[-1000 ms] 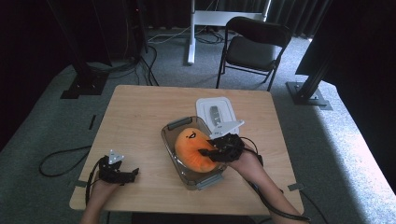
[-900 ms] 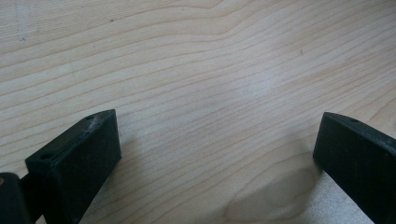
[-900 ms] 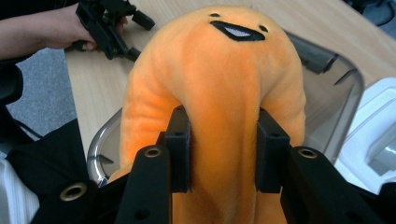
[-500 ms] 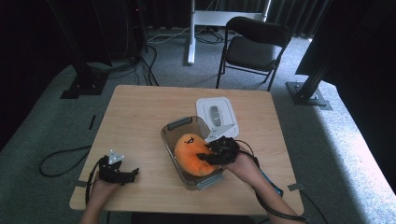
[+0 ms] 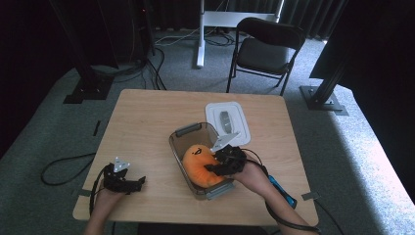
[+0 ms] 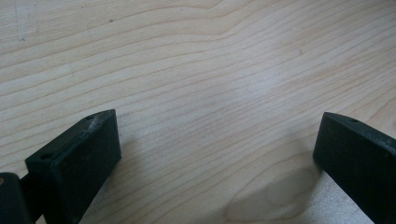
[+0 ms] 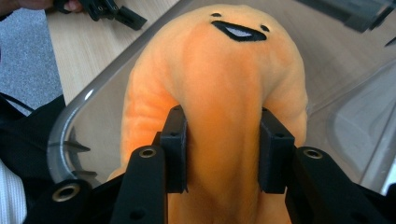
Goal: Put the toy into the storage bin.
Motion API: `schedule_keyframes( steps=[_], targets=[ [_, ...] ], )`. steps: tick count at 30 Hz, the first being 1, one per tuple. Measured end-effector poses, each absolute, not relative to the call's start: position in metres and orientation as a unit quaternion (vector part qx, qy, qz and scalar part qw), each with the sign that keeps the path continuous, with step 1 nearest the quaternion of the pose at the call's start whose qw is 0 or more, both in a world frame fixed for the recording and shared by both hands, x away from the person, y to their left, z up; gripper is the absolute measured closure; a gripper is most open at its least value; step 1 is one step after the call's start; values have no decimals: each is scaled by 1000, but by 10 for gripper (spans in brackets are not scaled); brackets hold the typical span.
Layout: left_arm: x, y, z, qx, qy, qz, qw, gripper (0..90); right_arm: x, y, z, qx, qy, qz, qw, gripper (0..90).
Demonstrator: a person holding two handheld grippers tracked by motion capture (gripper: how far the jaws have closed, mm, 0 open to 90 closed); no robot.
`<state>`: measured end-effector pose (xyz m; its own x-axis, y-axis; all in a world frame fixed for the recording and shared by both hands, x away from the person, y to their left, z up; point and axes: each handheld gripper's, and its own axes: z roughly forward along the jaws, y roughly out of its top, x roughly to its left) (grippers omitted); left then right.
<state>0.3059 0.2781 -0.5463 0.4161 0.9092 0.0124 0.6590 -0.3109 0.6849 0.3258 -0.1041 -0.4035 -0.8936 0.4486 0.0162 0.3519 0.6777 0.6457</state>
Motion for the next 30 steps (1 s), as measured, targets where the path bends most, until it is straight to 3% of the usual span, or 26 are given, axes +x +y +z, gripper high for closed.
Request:
schedule_keyframes(
  steps=[16,20,30],
  targets=[
    [306,278,-546,783,501,204,307,12,335,-101,-414,236,918,316,48,509],
    [306,278,-546,783,501,204,308,12,337,-102,-413,239,918,315,42,418],
    [306,278,-546,783,500,204,307,12,336,-105,-408,245,911,328,43,329]
  ],
)
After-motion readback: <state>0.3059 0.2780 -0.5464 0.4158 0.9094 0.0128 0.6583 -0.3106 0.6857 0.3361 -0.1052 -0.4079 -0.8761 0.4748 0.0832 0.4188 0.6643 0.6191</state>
